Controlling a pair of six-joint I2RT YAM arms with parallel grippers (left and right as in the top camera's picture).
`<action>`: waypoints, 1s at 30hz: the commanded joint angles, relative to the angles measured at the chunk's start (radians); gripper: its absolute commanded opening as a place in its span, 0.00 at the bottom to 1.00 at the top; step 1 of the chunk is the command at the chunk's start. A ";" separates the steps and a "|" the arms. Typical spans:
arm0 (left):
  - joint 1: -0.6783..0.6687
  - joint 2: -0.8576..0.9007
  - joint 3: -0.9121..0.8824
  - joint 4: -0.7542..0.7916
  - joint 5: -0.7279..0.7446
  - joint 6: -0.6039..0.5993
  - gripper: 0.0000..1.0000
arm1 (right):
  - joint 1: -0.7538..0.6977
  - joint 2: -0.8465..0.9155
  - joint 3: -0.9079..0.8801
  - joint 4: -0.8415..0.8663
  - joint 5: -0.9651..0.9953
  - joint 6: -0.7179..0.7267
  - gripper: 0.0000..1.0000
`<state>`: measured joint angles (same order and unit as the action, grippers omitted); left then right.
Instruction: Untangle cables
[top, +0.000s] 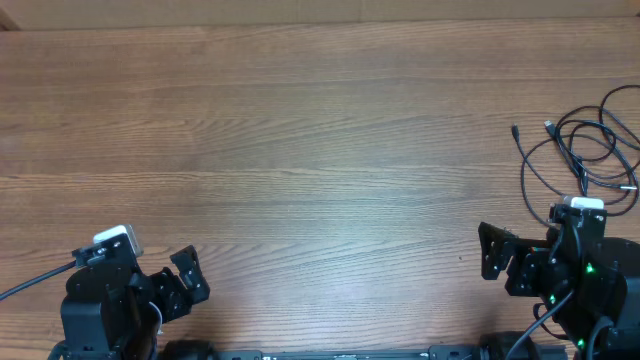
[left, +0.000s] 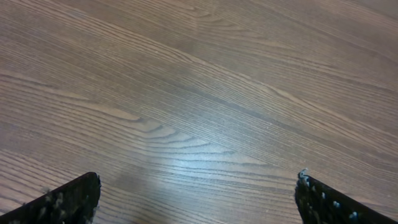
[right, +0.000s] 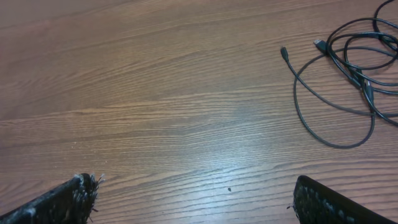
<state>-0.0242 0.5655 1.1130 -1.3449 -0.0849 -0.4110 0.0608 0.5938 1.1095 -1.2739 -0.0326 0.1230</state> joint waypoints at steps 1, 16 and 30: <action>0.004 -0.004 -0.004 -0.003 0.008 0.004 0.99 | 0.005 -0.003 -0.003 0.004 0.013 0.004 1.00; 0.004 -0.004 -0.004 -0.006 0.008 0.004 1.00 | 0.005 -0.257 -0.196 0.400 0.040 -0.053 1.00; 0.004 -0.004 -0.004 -0.006 0.008 0.004 1.00 | 0.005 -0.591 -0.788 1.102 0.031 -0.044 1.00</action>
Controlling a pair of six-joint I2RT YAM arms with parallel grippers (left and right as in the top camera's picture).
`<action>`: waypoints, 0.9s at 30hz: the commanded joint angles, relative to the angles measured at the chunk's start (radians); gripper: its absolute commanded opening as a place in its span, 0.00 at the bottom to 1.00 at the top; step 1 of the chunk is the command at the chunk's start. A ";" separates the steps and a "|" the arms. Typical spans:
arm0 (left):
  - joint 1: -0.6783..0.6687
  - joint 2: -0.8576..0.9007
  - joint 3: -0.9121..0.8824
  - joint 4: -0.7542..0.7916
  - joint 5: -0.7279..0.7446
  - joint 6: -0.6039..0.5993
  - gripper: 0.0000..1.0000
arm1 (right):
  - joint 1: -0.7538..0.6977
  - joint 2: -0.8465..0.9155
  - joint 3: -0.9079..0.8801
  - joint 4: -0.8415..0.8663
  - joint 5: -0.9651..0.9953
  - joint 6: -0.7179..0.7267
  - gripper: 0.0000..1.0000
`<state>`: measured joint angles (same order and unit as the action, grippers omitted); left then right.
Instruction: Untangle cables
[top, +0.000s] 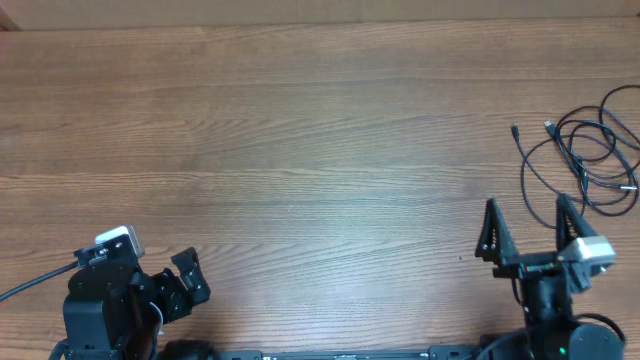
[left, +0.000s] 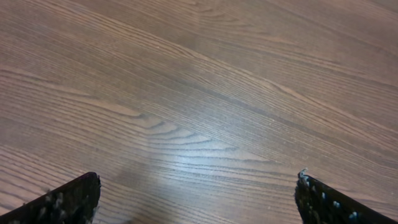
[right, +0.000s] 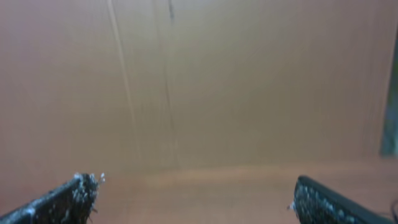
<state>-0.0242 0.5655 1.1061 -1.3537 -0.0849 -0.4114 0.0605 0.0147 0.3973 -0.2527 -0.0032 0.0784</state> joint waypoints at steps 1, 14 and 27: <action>0.004 -0.004 0.003 0.003 0.008 0.004 0.99 | 0.006 -0.012 -0.107 0.135 0.002 0.000 1.00; 0.004 -0.004 0.003 0.003 0.008 0.004 1.00 | 0.004 -0.012 -0.389 0.502 0.053 -0.017 1.00; 0.004 -0.004 0.003 0.003 0.008 0.004 1.00 | 0.004 -0.012 -0.389 0.168 0.001 -0.056 1.00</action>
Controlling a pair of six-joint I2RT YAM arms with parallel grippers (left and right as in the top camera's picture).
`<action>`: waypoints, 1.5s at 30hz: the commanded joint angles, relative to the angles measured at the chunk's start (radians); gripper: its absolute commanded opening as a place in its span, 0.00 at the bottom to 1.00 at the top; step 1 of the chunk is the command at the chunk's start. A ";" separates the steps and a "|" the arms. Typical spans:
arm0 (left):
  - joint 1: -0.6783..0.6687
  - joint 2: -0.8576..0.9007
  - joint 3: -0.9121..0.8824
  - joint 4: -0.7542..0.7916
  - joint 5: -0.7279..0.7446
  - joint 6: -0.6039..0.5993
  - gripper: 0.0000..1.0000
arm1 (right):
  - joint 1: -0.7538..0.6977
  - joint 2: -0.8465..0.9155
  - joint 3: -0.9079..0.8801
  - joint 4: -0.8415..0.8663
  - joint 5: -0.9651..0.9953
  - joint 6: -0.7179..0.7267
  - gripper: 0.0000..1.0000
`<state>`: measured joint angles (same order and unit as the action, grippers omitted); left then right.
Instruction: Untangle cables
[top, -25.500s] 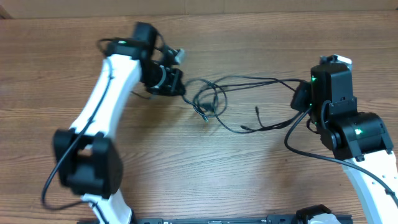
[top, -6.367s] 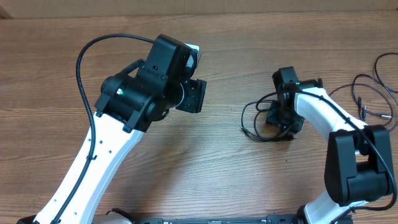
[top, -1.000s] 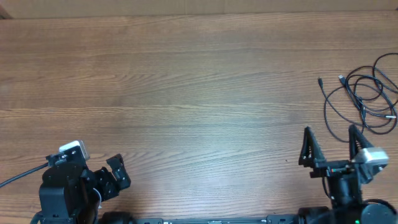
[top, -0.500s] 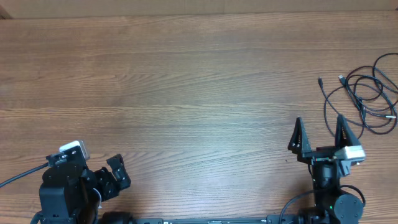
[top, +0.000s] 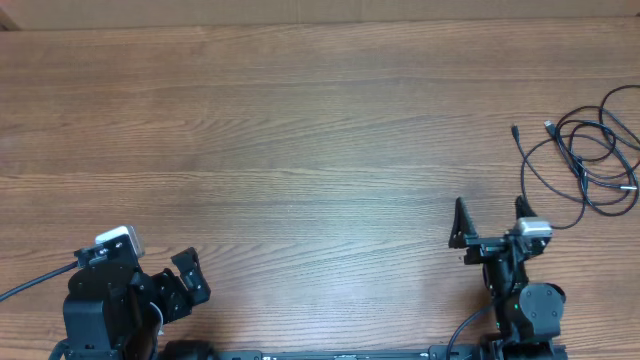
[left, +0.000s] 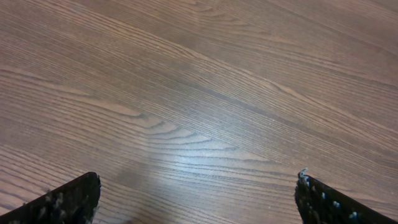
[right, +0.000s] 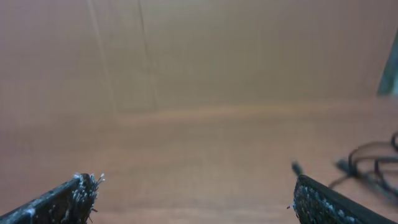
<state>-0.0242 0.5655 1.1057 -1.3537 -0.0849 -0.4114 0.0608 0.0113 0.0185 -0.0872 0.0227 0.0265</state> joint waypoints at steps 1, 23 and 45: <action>0.004 -0.004 0.003 0.003 0.008 0.004 1.00 | 0.003 -0.008 -0.010 0.002 -0.024 0.001 1.00; 0.004 -0.004 0.003 0.003 0.008 0.004 1.00 | 0.003 -0.008 -0.010 0.003 -0.024 -0.001 1.00; 0.041 -0.116 -0.151 0.323 0.008 0.050 0.99 | 0.003 -0.008 -0.010 0.003 -0.024 -0.001 1.00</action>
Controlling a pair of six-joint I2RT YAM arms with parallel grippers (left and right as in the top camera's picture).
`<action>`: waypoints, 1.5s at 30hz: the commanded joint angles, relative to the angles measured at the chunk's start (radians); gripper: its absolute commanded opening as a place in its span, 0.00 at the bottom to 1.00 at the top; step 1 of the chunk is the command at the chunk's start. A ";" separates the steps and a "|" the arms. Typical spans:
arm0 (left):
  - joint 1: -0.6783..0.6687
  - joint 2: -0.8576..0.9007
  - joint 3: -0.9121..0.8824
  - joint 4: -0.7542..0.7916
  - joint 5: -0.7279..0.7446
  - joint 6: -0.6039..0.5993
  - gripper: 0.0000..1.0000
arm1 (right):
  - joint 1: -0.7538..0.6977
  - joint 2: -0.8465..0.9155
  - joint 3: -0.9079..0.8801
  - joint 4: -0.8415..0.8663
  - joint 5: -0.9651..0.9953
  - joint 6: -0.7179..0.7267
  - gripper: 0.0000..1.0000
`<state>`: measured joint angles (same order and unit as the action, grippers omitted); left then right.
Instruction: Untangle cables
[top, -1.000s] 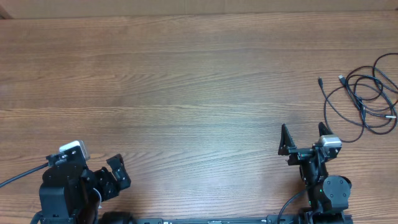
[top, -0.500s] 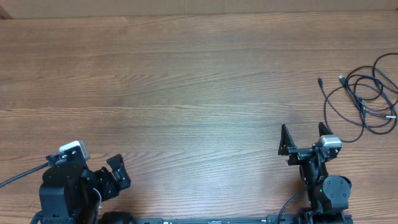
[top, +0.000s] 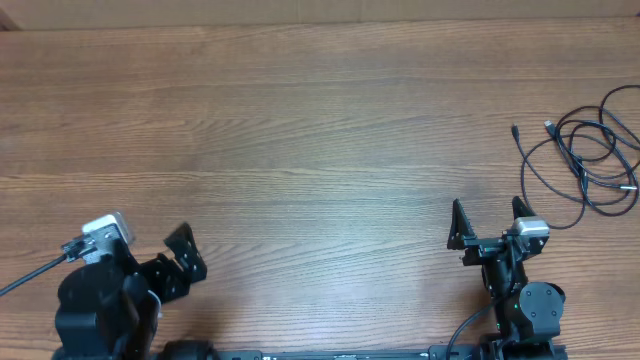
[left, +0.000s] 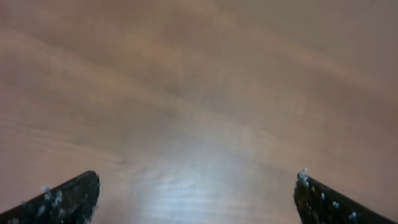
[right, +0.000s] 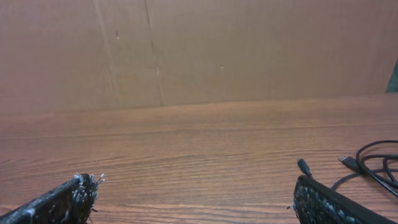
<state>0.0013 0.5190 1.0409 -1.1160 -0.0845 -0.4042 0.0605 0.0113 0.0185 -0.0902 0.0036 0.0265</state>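
Observation:
A tangle of thin black cables (top: 585, 160) lies at the table's far right edge; two plug ends stick out on its left side. In the right wrist view part of the cables (right: 373, 163) shows at the right edge. My right gripper (top: 488, 222) stands open near the front edge, left of and nearer than the cables, holding nothing. My left gripper (top: 180, 262) is open at the front left, far from the cables. The left wrist view is blurred and shows only bare wood between the fingers (left: 68, 199).
The wooden table (top: 300, 150) spans the whole overhead view. A brown board wall (right: 199, 50) rises behind the table's far edge. A black lead runs off the left arm at the lower left.
My left gripper has shifted a little up and left near the front left corner, and its wrist view is now blurred. The right gripper has hardly moved; its view has sharpened.
Both grippers rested open at the front corners, the right one just below the cables. The right arm then stood a little to the left with its fingers pointing away, then further left. Now the left arm has shifted too. The cables have not moved.

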 joint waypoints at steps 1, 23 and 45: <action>0.019 -0.095 -0.124 0.124 0.008 0.042 0.99 | 0.004 -0.008 -0.010 0.006 -0.005 -0.001 1.00; 0.034 -0.516 -0.959 1.177 0.111 0.142 0.99 | 0.004 -0.008 -0.010 0.006 -0.005 -0.001 1.00; 0.032 -0.517 -1.036 1.049 0.217 0.326 1.00 | 0.004 -0.008 -0.010 0.006 -0.005 -0.001 1.00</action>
<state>0.0273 0.0128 0.0086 -0.0647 0.1177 -0.0746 0.0605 0.0109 0.0185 -0.0902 0.0040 0.0261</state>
